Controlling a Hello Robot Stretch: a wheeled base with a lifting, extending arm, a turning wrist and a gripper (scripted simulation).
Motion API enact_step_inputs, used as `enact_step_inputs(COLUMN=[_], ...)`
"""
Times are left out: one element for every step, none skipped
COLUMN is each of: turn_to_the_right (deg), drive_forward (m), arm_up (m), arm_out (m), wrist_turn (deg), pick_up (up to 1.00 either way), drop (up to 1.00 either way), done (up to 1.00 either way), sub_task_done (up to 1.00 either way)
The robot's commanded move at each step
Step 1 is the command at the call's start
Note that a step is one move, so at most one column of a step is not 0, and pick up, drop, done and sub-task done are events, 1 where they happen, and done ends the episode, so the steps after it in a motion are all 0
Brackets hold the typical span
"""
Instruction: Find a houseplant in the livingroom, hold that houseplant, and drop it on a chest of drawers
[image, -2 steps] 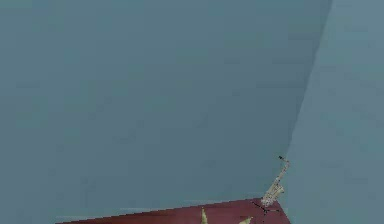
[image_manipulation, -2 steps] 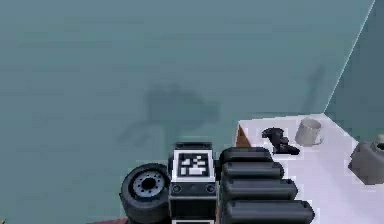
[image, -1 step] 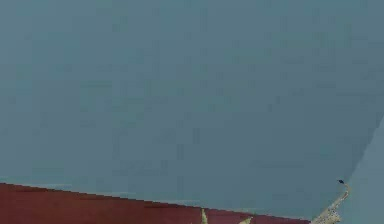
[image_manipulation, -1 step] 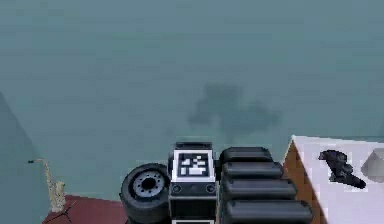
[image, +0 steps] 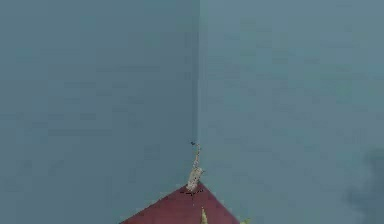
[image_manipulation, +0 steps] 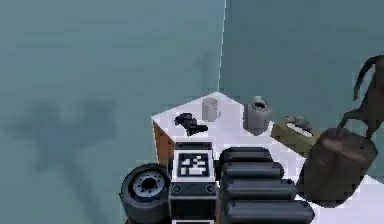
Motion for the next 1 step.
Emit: enact_step_inputs(turn_to_the_right=[39.0], drive_forward=[0.0], arm_up=[0.0], arm_out=[0.0], wrist_turn=[0.0], pick_up=[0.0], drop=[0.0], done=[0.0], sub_task_done=[0.0])
